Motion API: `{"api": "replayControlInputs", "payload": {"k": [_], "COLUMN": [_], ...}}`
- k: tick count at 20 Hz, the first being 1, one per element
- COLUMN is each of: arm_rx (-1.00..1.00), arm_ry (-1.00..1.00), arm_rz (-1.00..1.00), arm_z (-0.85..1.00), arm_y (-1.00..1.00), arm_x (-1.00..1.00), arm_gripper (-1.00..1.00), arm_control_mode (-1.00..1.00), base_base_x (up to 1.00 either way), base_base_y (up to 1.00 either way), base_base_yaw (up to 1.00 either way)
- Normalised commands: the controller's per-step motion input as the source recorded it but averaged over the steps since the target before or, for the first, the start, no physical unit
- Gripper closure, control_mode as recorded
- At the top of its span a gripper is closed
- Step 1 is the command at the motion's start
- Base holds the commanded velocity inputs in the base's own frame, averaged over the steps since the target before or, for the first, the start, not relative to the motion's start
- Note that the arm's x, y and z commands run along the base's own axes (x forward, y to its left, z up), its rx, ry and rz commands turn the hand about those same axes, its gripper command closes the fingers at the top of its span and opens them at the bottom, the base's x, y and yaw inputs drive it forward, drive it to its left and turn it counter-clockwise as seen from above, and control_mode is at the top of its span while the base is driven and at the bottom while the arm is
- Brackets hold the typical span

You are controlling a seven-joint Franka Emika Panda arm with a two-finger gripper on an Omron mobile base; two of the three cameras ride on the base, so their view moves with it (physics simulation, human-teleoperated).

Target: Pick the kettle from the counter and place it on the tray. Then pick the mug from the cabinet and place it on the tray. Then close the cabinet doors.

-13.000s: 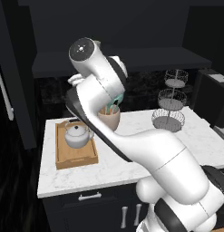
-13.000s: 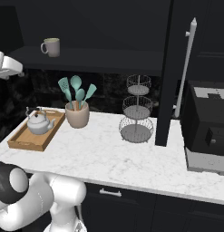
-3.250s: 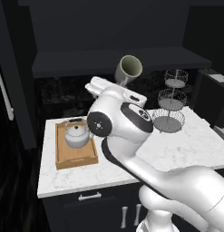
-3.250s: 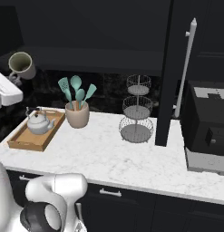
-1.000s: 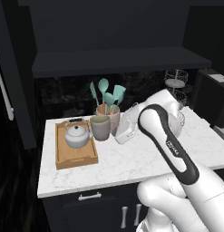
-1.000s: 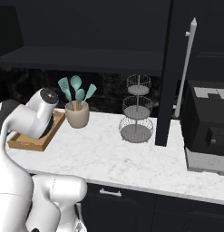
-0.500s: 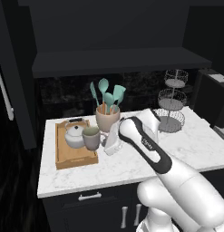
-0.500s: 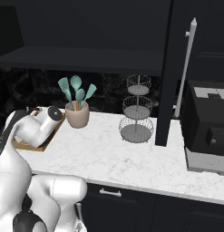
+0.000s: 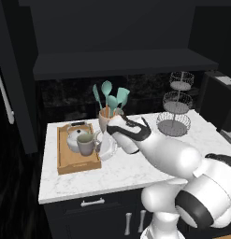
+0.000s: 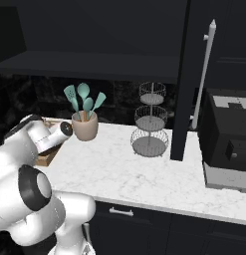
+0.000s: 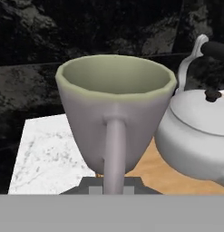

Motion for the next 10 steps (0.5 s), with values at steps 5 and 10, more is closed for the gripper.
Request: {"api": "replayControlInputs", "payload": {"k": [5, 10], "arm_rx": [0.0, 0.0], "arm_ry": [0.0, 0.0], "arm_rz": [0.1, 0.06], "arm_z": [-0.21, -0.3], "arm_y": [0.38, 0.25], "arm_x": [0.44, 0.26], "arm_gripper": [1.0, 1.0], "arm_control_mode": [-1.0, -1.0], "base_base_x": [0.0, 0.0], "base_base_y": [0.0, 0.0], "base_base_yaw": [0.0, 0.0]}}
